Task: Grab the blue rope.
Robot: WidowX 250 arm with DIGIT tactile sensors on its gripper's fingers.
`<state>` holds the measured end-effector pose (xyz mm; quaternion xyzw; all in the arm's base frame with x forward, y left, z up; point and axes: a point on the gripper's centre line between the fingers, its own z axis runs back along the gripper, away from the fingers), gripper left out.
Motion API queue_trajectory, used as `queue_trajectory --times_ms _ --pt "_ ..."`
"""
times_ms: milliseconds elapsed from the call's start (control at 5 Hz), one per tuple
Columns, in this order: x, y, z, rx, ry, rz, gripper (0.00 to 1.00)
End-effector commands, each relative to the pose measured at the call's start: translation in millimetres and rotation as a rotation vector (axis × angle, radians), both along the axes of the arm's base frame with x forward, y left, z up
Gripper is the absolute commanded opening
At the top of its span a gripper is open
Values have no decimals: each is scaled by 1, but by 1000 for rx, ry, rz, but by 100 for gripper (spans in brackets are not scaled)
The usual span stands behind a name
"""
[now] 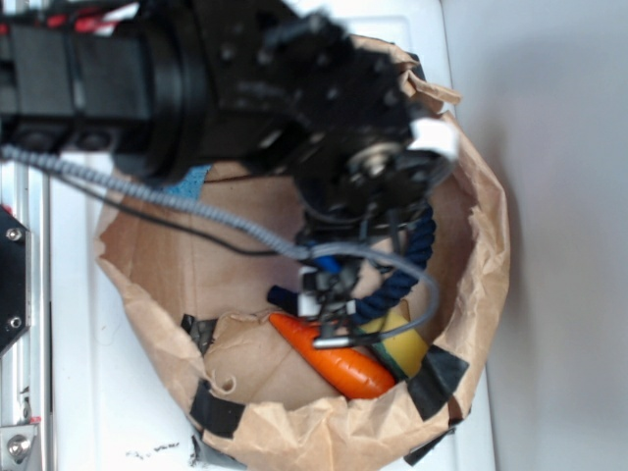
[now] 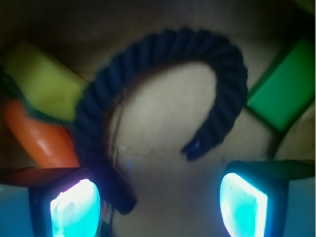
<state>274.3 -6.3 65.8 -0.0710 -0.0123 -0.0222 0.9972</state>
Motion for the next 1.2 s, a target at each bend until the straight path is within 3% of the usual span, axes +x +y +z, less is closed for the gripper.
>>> queue_trajectory --times_ms 0,200,400,800,1000 --pt "-1 -38 -4 9 -176 19 100" --pt "21 -49 -12 20 -185 44 100" --pt "42 -52 -11 7 -155 60 100" --pt "49 -35 -6 -20 -143 75 100" --pt "52 -34 -10 0 -150 85 100"
